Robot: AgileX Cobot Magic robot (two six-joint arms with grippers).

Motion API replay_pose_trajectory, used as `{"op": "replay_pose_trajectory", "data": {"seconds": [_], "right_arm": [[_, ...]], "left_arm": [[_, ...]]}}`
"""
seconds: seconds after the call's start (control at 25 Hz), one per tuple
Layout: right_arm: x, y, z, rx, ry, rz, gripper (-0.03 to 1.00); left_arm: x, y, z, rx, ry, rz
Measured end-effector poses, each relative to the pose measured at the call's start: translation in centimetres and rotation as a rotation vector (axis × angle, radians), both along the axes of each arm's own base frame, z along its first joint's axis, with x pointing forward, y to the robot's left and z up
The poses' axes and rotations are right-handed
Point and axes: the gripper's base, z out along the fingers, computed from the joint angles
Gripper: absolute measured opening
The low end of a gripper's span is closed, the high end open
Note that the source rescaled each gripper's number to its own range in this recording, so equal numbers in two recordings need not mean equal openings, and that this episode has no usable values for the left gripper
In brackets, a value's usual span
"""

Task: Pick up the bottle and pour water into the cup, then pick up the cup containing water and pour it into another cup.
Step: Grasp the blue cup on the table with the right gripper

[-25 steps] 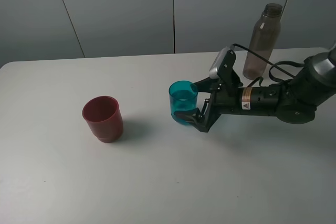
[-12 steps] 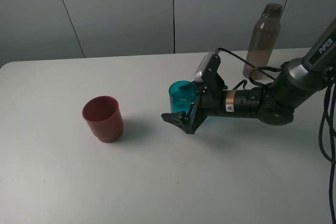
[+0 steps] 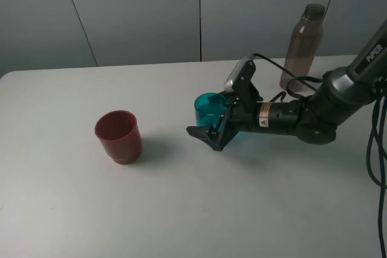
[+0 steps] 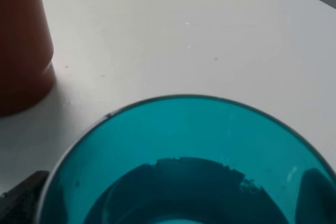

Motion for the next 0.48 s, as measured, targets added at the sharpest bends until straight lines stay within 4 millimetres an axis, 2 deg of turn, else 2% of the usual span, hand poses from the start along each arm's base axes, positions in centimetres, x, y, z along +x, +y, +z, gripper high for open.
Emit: {"op": "replay_pose_trajectory", "data": {"seconds": [0.24,0.48], "right_arm": [[0.0,0.0,-0.1,-0.006,-0.011,0.005,1.0],[-0.2,0.0,-1.1,-0.009,0.006,0.009,1.0]], "left_arm": [[0.0,0.0,0.0,0.0,0.0,0.0],[0.0,0.0,0.0,0.0,0.0,0.0]]}}
